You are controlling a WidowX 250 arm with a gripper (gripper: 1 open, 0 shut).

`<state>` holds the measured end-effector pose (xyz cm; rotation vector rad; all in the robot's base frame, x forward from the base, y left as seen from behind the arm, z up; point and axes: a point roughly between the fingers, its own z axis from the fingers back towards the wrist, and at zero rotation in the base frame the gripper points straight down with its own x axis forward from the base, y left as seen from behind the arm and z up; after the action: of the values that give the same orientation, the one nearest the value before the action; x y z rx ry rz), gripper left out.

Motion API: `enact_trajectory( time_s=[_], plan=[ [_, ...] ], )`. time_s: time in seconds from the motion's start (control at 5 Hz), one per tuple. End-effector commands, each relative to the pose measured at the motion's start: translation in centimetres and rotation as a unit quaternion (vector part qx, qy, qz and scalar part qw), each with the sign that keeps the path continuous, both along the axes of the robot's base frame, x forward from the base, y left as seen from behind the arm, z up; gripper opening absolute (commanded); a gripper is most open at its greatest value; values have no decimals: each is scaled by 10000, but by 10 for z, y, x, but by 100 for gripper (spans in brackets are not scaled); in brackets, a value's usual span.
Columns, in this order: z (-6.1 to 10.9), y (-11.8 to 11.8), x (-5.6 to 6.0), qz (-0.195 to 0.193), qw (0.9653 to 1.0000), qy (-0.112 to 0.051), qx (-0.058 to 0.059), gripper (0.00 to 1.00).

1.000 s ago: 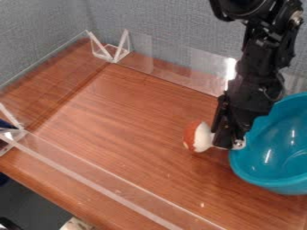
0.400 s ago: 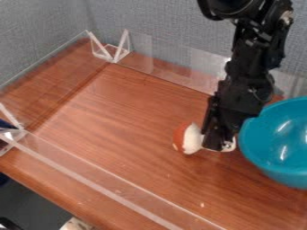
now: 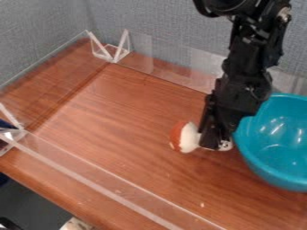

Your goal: Put the mushroom in the blue bowl

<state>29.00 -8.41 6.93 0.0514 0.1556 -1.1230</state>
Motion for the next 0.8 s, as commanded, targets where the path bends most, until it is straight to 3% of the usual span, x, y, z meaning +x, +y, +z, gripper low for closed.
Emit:
enact_trajectory(
  time_s=[0.0,0.6],
  plan=[
    [25,3,2,-8,9993,-373,-89,0],
    [26,9,-5,-75,9994,-348,-19,0]
  ],
)
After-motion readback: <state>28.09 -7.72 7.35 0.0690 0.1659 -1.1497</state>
